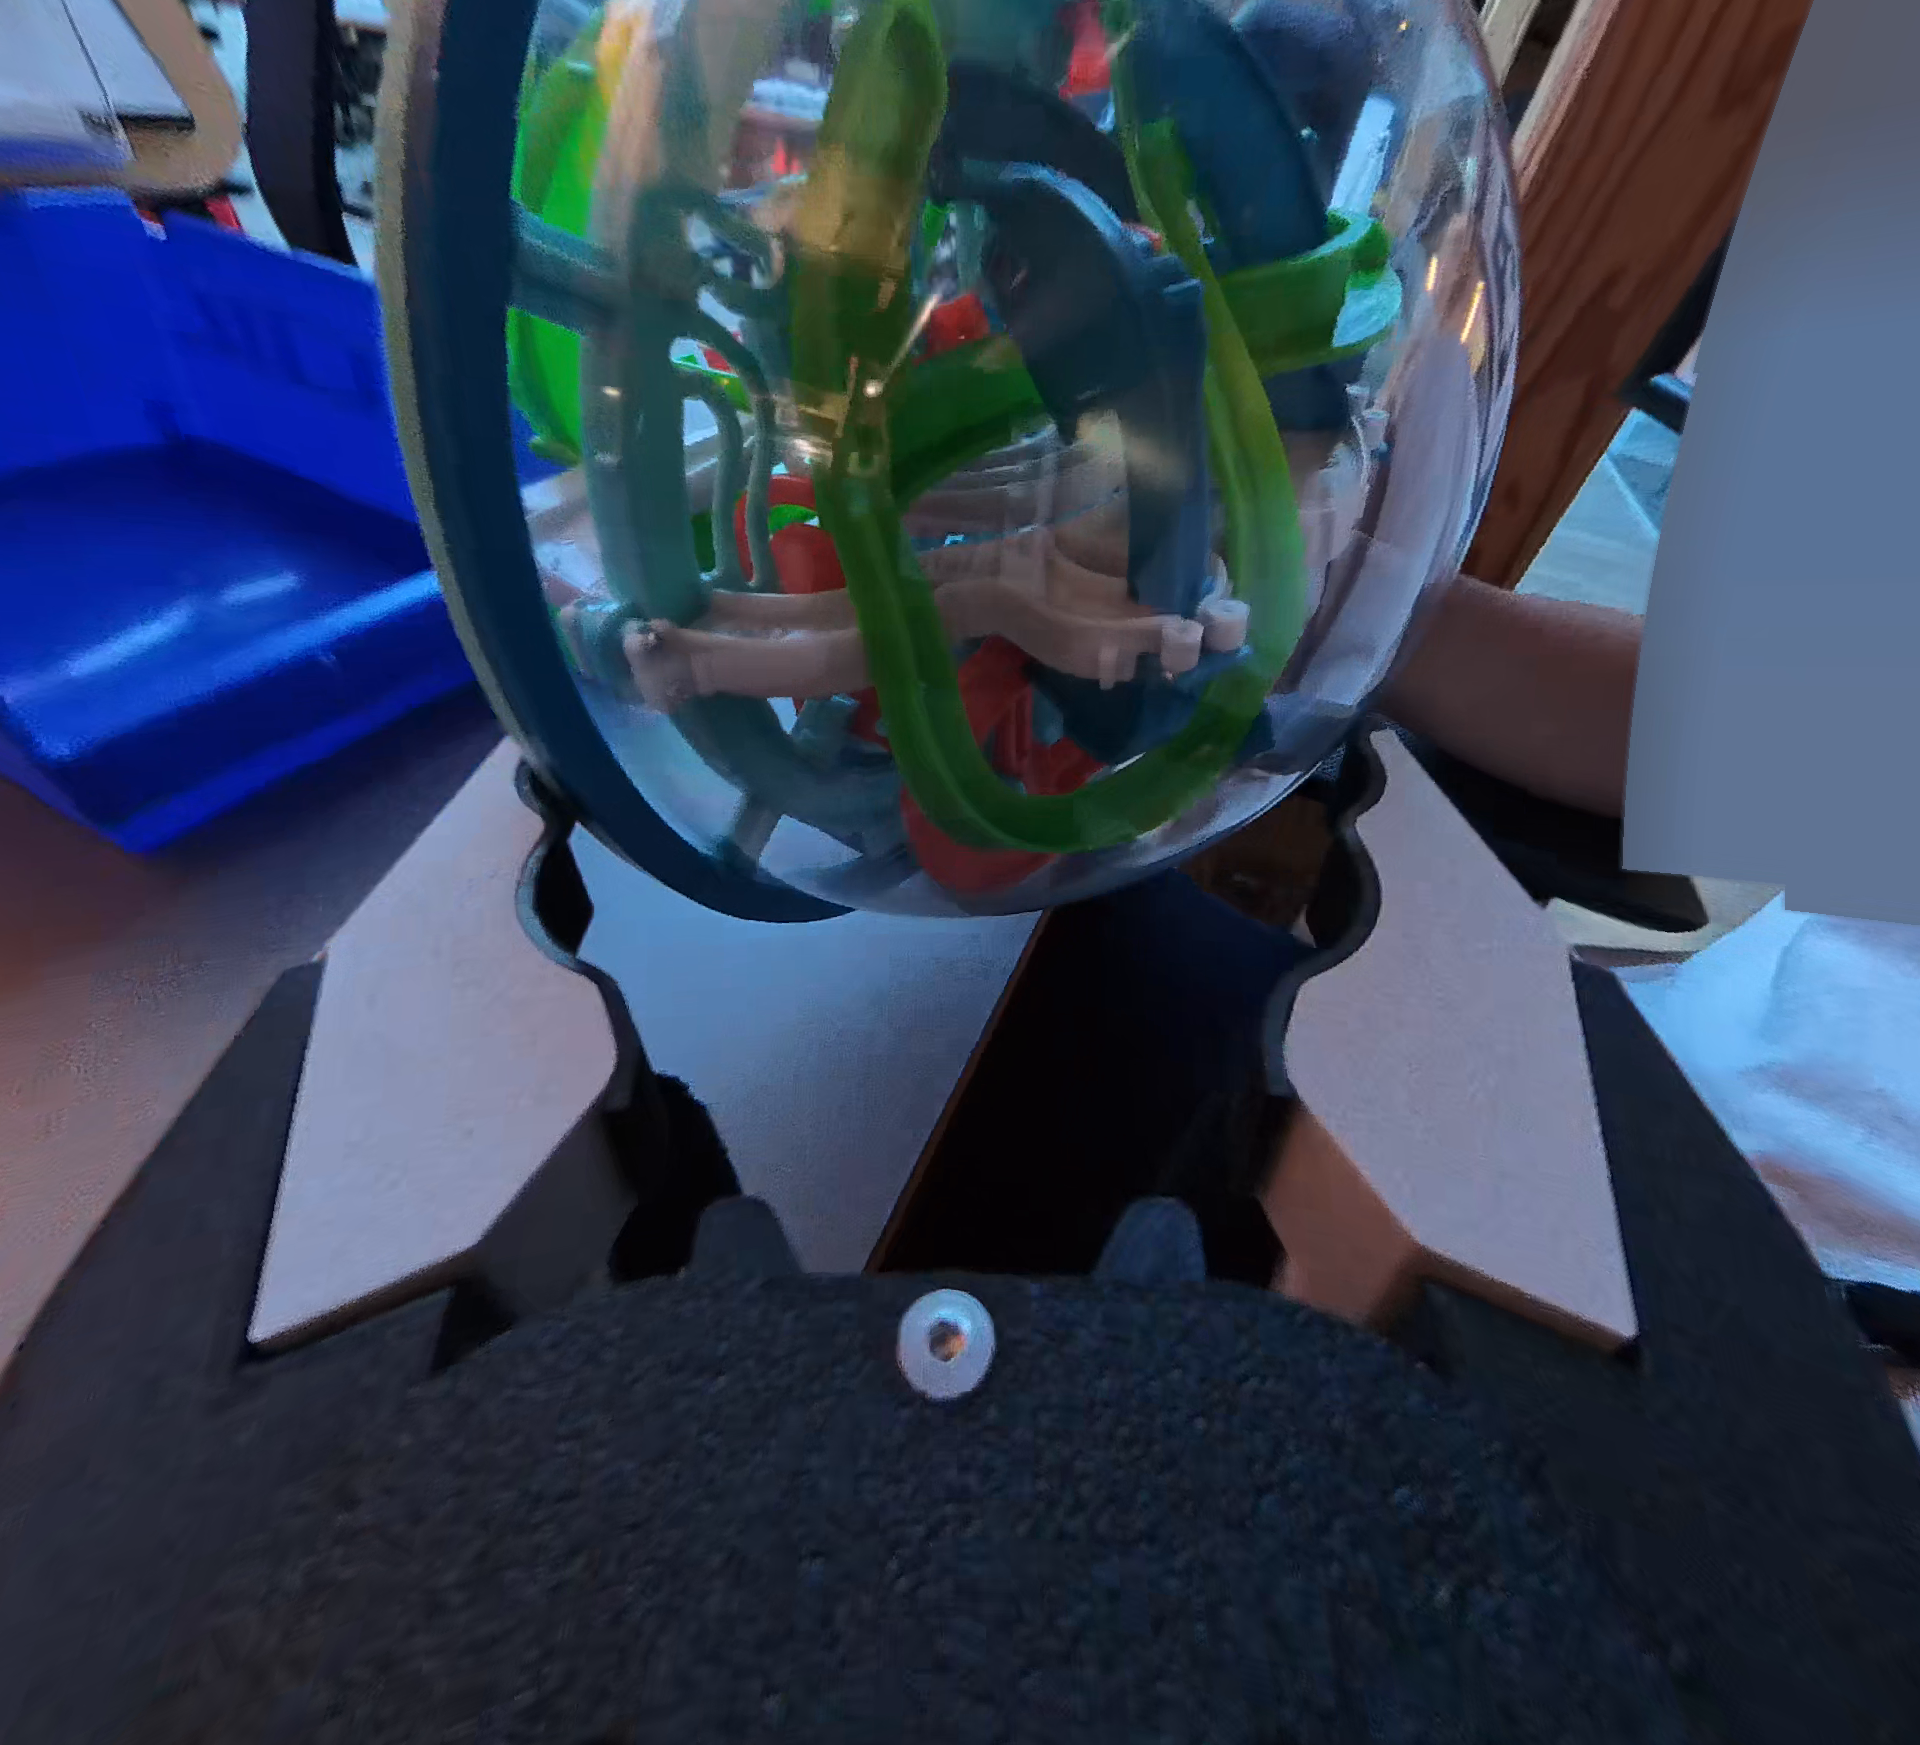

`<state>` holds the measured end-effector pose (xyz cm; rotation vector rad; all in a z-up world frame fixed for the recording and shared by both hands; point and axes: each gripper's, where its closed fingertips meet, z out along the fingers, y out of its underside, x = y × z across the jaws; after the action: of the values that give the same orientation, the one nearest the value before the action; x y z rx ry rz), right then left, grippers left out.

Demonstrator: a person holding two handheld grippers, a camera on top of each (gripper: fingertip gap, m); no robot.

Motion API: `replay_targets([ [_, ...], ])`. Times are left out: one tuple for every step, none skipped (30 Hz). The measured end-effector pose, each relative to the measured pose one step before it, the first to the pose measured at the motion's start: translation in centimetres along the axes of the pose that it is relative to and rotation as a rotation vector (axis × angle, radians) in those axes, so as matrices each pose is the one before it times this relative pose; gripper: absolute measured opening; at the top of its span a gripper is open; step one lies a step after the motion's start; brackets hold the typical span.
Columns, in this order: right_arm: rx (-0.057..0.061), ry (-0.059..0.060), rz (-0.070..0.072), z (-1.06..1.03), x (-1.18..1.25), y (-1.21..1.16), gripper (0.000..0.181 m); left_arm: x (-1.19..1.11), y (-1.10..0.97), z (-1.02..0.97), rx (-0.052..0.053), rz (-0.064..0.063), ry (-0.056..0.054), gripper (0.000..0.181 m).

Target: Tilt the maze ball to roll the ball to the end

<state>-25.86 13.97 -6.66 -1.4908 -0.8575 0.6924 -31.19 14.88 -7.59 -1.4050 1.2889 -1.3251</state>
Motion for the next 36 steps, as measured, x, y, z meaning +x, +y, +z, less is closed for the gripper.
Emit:
replay_targets([
  [-0.0152,-0.0059,0.0440,0.107,0.280,0.624,0.144,-0.346,0.428,0.173,-0.0121,-0.0401,0.0020,0.140],
  [-0.0094,-0.0054,0.0429,0.098,0.290,0.517,0.144,-0.324,0.351,0.154,-0.0093,-0.0402,0.0025,0.140],
  [-0.0090,-0.0053,0.0415,0.098,0.260,0.474,0.146,-0.306,0.315,0.146,-0.0092,-0.0377,0.0025,0.141],
  [-0.0072,-0.0046,0.0385,0.096,0.230,0.408,0.145,-0.293,0.379,0.124,-0.0130,-0.0254,-0.0004,0.140],
  [-0.0039,-0.0063,0.0426,0.080,0.188,0.324,0.145,-0.317,0.504,0.113,-0.0202,-0.0039,-0.0071,0.140],
  [-0.0013,-0.0098,0.0479,0.008,0.149,0.225,0.145,-0.240,0.583,0.131,-0.0258,0.0134,-0.0109,0.137],
  [0.0044,-0.0134,0.0520,-0.075,0.143,0.117,0.145,-0.062,0.532,0.149,-0.0252,0.0200,-0.0071,0.136],
  [0.0064,-0.0172,0.0584,-0.151,0.138,0.078,0.144,0.091,0.417,0.144,-0.0208,0.0192,-0.0020,0.137],
  [0.0050,-0.0207,0.0618,-0.239,0.105,0.065,0.144,0.156,0.297,0.120,-0.0158,0.0184,0.0000,0.137],
  [0.0055,-0.0243,0.0630,-0.308,0.085,0.039,0.145,0.185,0.287,0.086,-0.0151,0.0174,0.0028,0.135],
  [0.0067,-0.0259,0.0657,-0.345,0.087,0.045,0.145,0.174,0.390,0.073,-0.0218,0.0156,0.0054,0.130],
  [0.0018,-0.0235,0.0613,-0.364,0.107,0.110,0.145,0.151,0.474,0.103,-0.0254,0.0135,0.0074,0.127],
  [-0.0088,-0.0191,0.0559,-0.326,0.154,0.229,0.145,0.128,0.461,0.143,-0.0222,0.0105,0.0071,0.120],
  [-0.0188,-0.0129,0.0509,-0.259,0.200,0.309,0.145,0.072,0.405,0.191,-0.0171,0.0071,0.0039,0.116],
  [-0.0240,-0.0054,0.0461,-0.209,0.212,0.301,0.145,0.020,0.403,0.243,-0.0166,0.0048,0.0004,0.113],
  [-0.0289,-0.0016,0.0378,-0.166,0.235,0.319,0.145,0.002,0.410,0.260,-0.0176,0.0038,-0.0005,0.106],
  [-0.0266,-0.0042,0.0279,-0.163,0.167,0.254,0.145,0.015,0.243,0.236,-0.0062,0.0068,-0.0002,0.105],
  [-0.0065,-0.0106,0.0166,-0.229,-0.019,0.010,0.144,0.060,-0.019,0.117,0.0078,0.0076,0.0016,0.104],
  [-0.0009,-0.0126,0.0190,-0.238,-0.027,0.012,0.144,0.120,-0.049,0.033,0.0060,-0.0003,0.0094,0.102],
  [0.0036,-0.0123,0.0186,-0.214,-0.027,-0.035,0.144,0.152,-0.054,-0.014,0.0040,-0.0028,0.0148,0.098],
  [0.0053,-0.0077,0.0133,-0.181,-0.011,-0.094,0.144,-0.010,-0.032,-0.128,0.0023,0.0001,0.0055,0.095],
  [0.0106,-0.0053,0.0075,-0.150,0.012,-0.158,0.144,-0.286,-0.077,-0.269,0.0043,0.0052,-0.0104,0.091],
  [0.0115,-0.0039,0.0061,-0.098,0.027,-0.164,0.144,-0.449,-0.125,-0.386,0.0077,0.0065,-0.0164,0.092],
  [0.0050,-0.0032,0.0061,-0.046,0.021,-0.099,0.144,-0.516,-0.213,-0.459,0.0101,0.0030,-0.0123,0.092],
  [-0.0021,-0.0019,0.0060,-0.016,0.029,-0.044,0.143,-0.628,-0.366,-0.528,0.0151,-0.0030,-0.0085,0.093],
  [-0.0031,-0.0019,0.0074,-0.017,0.037,-0.038,0.143,-0.718,-0.636,-0.572,0.0260,-0.0111,-0.0048,0.094],
  [-0.0013,-0.0026,0.0086,-0.032,0.034,-0.064,0.143,-0.653,-0.894,-0.610,0.0343,-0.0173,0.0043,0.095],
  [-0.0017,-0.0028,0.0092,-0.031,0.048,-0.056,0.143,-0.584,-1.083,-0.594,0.0345,-0.0157,0.0098,0.095],
  [-0.0024,-0.0027,0.0104,-0.034,0.037,-0.061,0.143,-0.507,-1.241,-0.555,0.0345,-0.0066,0.0099,0.096],
  [-0.0022,-0.0028,0.0123,-0.048,0.047,-0.066,0.143,-0.383,-1.305,-0.457,0.0338,0.0037,0.0134,0.098],
  [-0.0017,-0.0025,0.0119,-0.035,0.051,-0.073,0.143,-0.314,-1.153,-0.259,0.0244,0.0081,0.0181,0.097],
  [-0.0008,-0.0036,0.0129,-0.030,0.054,-0.107,0.143,-0.364,-0.875,-0.055,0.0067,0.0046,0.0243,0.096],
  [0.0001,-0.0057,0.0140,-0.033,0.060,-0.134,0.143,-0.517,-0.623,0.165,-0.0097,-0.0060,0.0301,0.090],
  [0.0003,-0.0075,0.0150,-0.043,0.069,-0.152,0.143,-0.585,-0.610,0.317,-0.0123,-0.0186,0.0371,0.086],
  [-0.0010,-0.0097,0.0148,-0.045,0.070,-0.153,0.143,-0.293,-0.730,0.415,-0.0049,-0.0258,0.0583,0.086],
  [-0.0039,-0.0114,0.0168,-0.058,0.083,-0.166,0.143,0.187,-0.646,0.456,-0.0062,-0.0275,0.0831,0.090],
])
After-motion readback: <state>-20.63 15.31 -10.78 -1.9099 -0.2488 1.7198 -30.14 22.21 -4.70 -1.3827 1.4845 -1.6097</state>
